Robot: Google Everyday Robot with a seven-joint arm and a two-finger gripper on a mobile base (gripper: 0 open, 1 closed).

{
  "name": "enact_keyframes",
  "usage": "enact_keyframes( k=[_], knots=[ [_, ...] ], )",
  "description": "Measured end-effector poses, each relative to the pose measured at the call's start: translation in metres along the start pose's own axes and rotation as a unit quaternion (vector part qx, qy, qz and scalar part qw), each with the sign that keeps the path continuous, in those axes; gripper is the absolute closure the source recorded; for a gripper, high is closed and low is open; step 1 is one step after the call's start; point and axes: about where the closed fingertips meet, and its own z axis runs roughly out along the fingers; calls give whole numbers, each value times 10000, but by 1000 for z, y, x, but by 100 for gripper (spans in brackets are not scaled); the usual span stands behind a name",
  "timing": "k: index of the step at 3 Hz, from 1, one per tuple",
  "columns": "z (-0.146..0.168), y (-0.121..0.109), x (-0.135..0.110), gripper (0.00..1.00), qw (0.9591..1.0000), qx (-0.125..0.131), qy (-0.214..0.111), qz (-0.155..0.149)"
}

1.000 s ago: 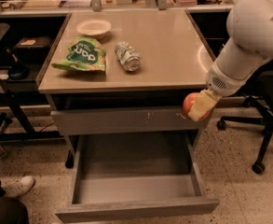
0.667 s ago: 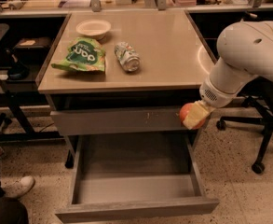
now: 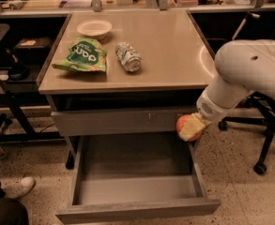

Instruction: Place apple into middle drawer

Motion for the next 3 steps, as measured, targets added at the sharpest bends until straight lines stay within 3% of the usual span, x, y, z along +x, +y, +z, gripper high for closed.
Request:
enact_keyframes(
  k=[1, 2, 3],
  knots=[
    [52, 31, 14, 100, 9985, -387, 52, 377],
    [96, 68, 25, 100, 9929, -924, 228, 713],
    [96, 68, 25, 100, 9929, -924, 229, 713]
  ],
)
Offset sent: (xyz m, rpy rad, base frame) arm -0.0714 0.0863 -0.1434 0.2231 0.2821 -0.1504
